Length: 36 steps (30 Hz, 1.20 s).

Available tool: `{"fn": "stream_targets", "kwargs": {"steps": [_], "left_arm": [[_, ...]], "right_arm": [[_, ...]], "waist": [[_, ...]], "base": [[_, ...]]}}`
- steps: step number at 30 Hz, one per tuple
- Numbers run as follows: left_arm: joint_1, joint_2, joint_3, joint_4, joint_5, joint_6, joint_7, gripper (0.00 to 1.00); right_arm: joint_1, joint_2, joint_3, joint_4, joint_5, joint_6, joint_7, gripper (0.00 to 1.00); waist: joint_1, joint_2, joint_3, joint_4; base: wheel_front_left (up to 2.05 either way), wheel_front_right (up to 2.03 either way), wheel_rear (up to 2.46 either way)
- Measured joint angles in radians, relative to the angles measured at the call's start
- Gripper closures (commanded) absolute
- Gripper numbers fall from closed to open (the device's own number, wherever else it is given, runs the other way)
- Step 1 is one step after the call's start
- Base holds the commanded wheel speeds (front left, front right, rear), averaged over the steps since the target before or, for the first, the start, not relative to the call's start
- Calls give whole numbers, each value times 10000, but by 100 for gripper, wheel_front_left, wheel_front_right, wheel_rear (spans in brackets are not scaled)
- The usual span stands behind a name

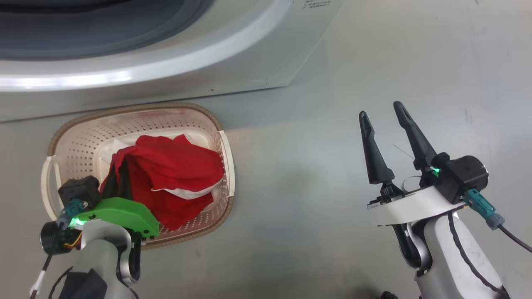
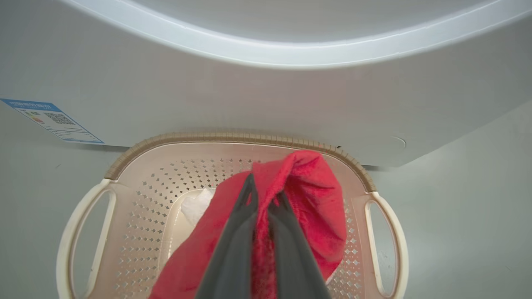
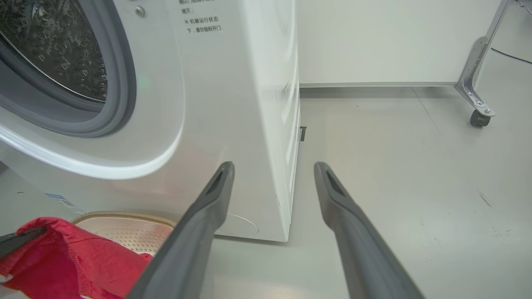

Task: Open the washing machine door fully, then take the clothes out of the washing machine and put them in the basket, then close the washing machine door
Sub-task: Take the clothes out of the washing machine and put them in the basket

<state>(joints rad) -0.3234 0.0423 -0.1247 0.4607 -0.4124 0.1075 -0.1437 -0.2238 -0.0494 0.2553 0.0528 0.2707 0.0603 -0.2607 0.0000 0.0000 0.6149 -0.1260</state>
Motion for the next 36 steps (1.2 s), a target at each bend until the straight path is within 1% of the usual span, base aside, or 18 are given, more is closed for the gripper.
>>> {"fn": "stream_targets", "kwargs": {"steps": [5,9,15,18,25,30,32,33,34,35,36], "left_arm": [[-596,-15,-29,968,-140,-178,219,100],[-1104,-31,-173,1756,-276,-339,589,100],[-1850,-56,-155,2769,-514,-439,825,100],[-2098,-61,-113,3210,-642,-512,913,100],[-2553,-88,-40,4000,-731,-617,880,100],[-2740,-98,-150,4406,-767,-878,780,100],[-2781,-102,-138,4527,-869,-955,610,71],[-2796,-102,-142,4619,-970,-966,537,54],[-2803,-104,-150,4702,-999,-968,495,25],[-2803,-109,-136,4748,-1034,-968,385,2],[-2803,-109,-136,4748,-1034,-968,385,0]], "right_arm": [[-250,2,-10,-54,27,4,0,0],[-406,2,-111,-121,27,4,0,0],[-641,0,-138,-113,27,19,0,0],[-709,0,-138,-86,27,86,0,0],[-764,2,-86,6,203,90,0,0],[-770,-2,-146,86,205,90,0,0],[-783,0,-138,148,205,90,0,0],[-799,0,-142,163,205,90,0,0],[-817,0,-148,176,205,90,0,0],[-826,-2,-150,188,205,90,0,0],[-826,-2,-150,188,205,90,0,0]], "waist": [[0,0,466,-63],[0,0,790,-104],[0,0,1159,-109],[1,0,1239,-99],[0,0,1259,-130],[0,0,1190,-123],[0,0,1136,-108],[0,0,1102,-101],[0,0,1066,-93],[0,0,1024,-82],[0,0,1024,-82]], "base": [[0,0,0],[0,0,0],[0,0,0],[0,0,0],[0,0,0],[0,0,0],[0,0,0],[0,0,0],[0,0,0],[0,0,0],[0,0,0]]}}
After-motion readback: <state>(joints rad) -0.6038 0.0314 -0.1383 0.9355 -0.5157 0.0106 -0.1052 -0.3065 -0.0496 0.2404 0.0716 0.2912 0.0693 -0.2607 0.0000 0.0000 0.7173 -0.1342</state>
